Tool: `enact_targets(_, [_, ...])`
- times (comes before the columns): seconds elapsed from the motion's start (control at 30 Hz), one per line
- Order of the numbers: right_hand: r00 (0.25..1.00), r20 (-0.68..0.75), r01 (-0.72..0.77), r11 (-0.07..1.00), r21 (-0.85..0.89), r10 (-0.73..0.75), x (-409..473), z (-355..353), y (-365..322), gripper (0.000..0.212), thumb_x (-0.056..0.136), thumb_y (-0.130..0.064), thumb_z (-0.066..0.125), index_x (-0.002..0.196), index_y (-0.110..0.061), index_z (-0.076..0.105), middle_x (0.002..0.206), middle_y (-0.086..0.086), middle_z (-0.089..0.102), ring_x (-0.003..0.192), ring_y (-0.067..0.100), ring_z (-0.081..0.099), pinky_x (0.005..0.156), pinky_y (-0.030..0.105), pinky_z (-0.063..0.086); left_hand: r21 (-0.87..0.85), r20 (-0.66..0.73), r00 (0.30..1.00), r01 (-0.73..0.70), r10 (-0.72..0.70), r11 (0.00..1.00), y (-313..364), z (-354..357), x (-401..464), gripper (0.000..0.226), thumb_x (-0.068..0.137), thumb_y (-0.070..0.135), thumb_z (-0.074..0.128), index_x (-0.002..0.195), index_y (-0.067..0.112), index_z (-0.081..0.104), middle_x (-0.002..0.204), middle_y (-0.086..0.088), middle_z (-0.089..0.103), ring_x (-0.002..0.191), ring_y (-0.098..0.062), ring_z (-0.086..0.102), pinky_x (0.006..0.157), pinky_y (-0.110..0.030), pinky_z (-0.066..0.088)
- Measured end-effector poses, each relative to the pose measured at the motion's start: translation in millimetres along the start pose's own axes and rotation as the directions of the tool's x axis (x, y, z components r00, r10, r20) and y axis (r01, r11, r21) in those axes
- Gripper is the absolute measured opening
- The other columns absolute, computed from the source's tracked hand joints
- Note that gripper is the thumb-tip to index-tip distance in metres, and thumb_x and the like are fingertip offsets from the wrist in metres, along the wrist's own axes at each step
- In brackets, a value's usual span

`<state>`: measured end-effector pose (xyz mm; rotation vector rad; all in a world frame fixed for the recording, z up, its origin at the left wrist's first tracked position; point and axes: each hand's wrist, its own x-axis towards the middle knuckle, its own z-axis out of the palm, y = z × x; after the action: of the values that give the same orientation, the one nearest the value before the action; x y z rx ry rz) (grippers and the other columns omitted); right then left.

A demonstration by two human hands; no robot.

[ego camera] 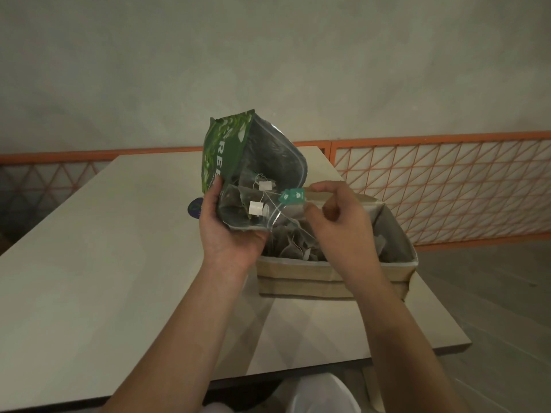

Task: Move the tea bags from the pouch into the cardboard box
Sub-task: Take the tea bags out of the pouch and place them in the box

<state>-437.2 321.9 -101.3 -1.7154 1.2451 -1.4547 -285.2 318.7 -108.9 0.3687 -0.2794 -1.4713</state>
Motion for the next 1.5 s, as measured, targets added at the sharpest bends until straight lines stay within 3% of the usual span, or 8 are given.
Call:
enact_targets(0.2, [0.997, 0.019, -0.078, 0.996, 0.043, 0.077, 3, 1, -2, 0.017, 0.087, -0.044, 0.066, 0.096, -0.029, 0.067, 0.05, -0.013, 0.044, 0.047, 0.002, 0.038, 0.047, 0.017, 0.036, -0.008, 0.014, 1.0, 0.005, -0.005, 1.0, 0, 1, 0, 0.057, 0.095, 0.048, 0.056, 0.141, 0.015, 0.061, 0.148, -0.01, 0.056, 0.123, -0.03, 0.059, 0.084, -0.037, 0.059])
enact_targets(0.3, [0.997, 0.029, -0.073, 0.992, 0.105, 0.071, 7, 1, -4, 0.012, 0.085, -0.037, 0.071, 0.089, -0.026, 0.066, 0.054, -0.005, 0.039, 0.048, 0.006, 0.033, 0.048, 0.022, 0.034, -0.013, 0.029, 0.999, 0.015, -0.015, 1.0, 0, 0, 1, 0.055, 0.096, 0.047, 0.055, 0.14, 0.015, 0.062, 0.147, -0.011, 0.057, 0.131, -0.03, 0.058, 0.09, -0.04, 0.057])
enact_targets(0.5, [0.977, 0.077, -0.215, 0.937, 0.274, 0.201, 7, -2, -7, 0.021, 0.096, -0.026, 0.057, 0.078, -0.018, 0.062, 0.058, -0.004, 0.05, 0.052, 0.007, 0.044, 0.049, 0.016, 0.041, -0.04, 0.042, 0.998, 0.044, -0.042, 0.998, 0, -2, 2, 0.055, 0.093, 0.047, 0.06, 0.138, 0.016, 0.063, 0.144, -0.011, 0.061, 0.132, -0.029, 0.057, 0.075, -0.036, 0.06])
enact_targets(0.83, [0.95, 0.005, -0.283, 0.855, 0.435, 0.312, 0, -5, -4, 0.016, 0.095, -0.018, 0.059, 0.103, -0.017, 0.073, 0.085, 0.001, 0.073, 0.057, 0.006, 0.06, 0.054, 0.016, 0.051, -0.036, 0.019, 0.999, 0.032, -0.032, 0.999, -1, -3, 3, 0.054, 0.09, 0.046, 0.062, 0.134, 0.015, 0.066, 0.14, -0.013, 0.063, 0.132, -0.033, 0.058, 0.087, -0.04, 0.056])
enact_targets(1.13, [0.96, 0.071, -0.279, 0.923, 0.263, 0.27, 3, 0, -8, 0.014, 0.089, -0.04, 0.064, 0.089, -0.027, 0.07, 0.081, -0.009, 0.068, 0.069, 0.002, 0.058, 0.063, 0.016, 0.043, -0.019, 0.019, 1.0, 0.019, -0.018, 1.0, -2, -2, 3, 0.054, 0.092, 0.046, 0.06, 0.136, 0.015, 0.064, 0.145, -0.012, 0.06, 0.134, -0.03, 0.056, 0.089, -0.039, 0.057])
enact_targets(1.23, [0.973, 0.089, -0.226, 0.956, 0.186, 0.213, 4, 5, -8, 0.032, 0.083, -0.039, 0.072, 0.083, -0.008, 0.072, 0.064, 0.004, 0.062, 0.057, 0.008, 0.053, 0.052, 0.011, 0.042, -0.007, 0.005, 1.0, 0.012, -0.012, 1.0, -3, -2, 3, 0.054, 0.093, 0.047, 0.059, 0.136, 0.014, 0.065, 0.144, -0.013, 0.06, 0.136, -0.031, 0.054, 0.095, -0.04, 0.054])
enact_targets(1.33, [0.97, 0.108, -0.233, 0.958, 0.168, 0.217, 6, 8, -4, 0.033, 0.085, -0.031, 0.073, 0.075, 0.001, 0.069, 0.043, -0.009, 0.044, 0.044, 0.005, 0.038, 0.044, 0.013, 0.036, 0.001, 0.006, 1.0, 0.006, -0.006, 1.0, -3, -2, 3, 0.055, 0.094, 0.046, 0.058, 0.138, 0.014, 0.063, 0.146, -0.012, 0.058, 0.137, -0.03, 0.054, 0.093, -0.039, 0.054])
enact_targets(1.5, [0.958, 0.213, -0.223, 0.966, 0.129, 0.193, 3, 5, -1, 0.018, 0.084, -0.026, 0.075, 0.069, -0.016, 0.071, 0.061, 0.008, 0.063, 0.057, 0.014, 0.053, 0.054, 0.018, 0.045, -0.016, 0.032, 0.999, 0.009, -0.009, 1.0, 0, -2, 4, 0.057, 0.093, 0.046, 0.058, 0.141, 0.015, 0.061, 0.149, -0.011, 0.055, 0.123, -0.031, 0.059, 0.092, -0.039, 0.056])
